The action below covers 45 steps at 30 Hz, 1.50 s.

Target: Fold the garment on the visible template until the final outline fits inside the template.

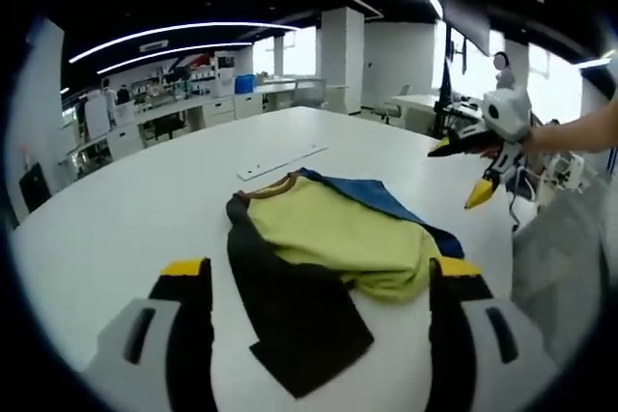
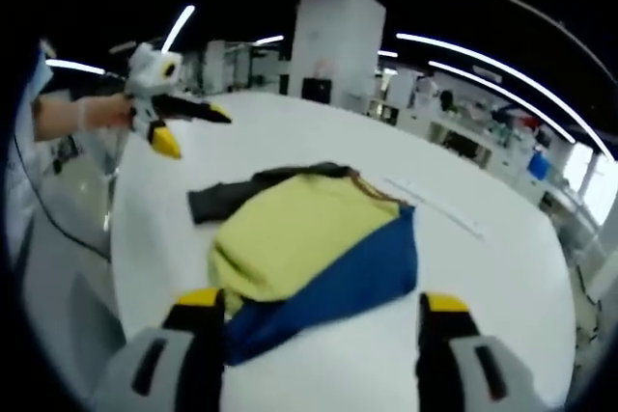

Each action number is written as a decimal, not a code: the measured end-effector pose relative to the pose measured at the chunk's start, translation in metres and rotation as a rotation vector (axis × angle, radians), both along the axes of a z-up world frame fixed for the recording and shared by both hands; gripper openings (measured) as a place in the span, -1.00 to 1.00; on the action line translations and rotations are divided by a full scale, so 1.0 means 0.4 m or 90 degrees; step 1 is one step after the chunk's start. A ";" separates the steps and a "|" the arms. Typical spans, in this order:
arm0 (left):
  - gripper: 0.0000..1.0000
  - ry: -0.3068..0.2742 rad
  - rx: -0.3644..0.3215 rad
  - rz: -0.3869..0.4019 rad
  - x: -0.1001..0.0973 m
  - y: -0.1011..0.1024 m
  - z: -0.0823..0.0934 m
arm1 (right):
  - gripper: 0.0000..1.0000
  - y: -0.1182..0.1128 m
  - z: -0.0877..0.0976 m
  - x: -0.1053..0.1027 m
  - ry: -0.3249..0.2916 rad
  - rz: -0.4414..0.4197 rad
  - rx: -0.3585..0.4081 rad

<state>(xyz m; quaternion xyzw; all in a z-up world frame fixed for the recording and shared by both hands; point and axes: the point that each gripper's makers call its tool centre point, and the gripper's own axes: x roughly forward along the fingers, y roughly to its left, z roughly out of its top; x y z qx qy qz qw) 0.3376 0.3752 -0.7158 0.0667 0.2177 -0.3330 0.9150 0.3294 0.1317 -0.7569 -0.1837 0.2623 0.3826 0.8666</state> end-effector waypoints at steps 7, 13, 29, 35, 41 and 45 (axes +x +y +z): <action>0.76 0.002 -0.007 0.022 -0.033 0.035 0.001 | 0.50 -0.004 -0.015 -0.055 0.011 -0.012 0.013; 0.76 0.003 -0.005 0.030 -0.042 0.052 0.003 | 0.33 0.010 -0.039 -0.100 0.027 -0.006 0.014; 0.73 0.009 -0.027 0.033 -0.058 0.029 0.000 | -0.45 0.058 -0.156 -0.205 0.043 0.056 -0.067; 0.72 0.018 -0.030 0.037 -0.063 0.032 -0.012 | -0.65 0.071 -0.182 -0.202 0.023 0.088 -0.114; 0.71 0.023 -0.033 0.040 -0.068 0.040 -0.021 | -0.84 0.075 -0.220 -0.191 -0.007 0.126 -0.183; 0.71 0.026 -0.035 0.043 -0.070 0.045 -0.024 | -0.93 0.080 -0.218 -0.185 -0.014 0.128 -0.185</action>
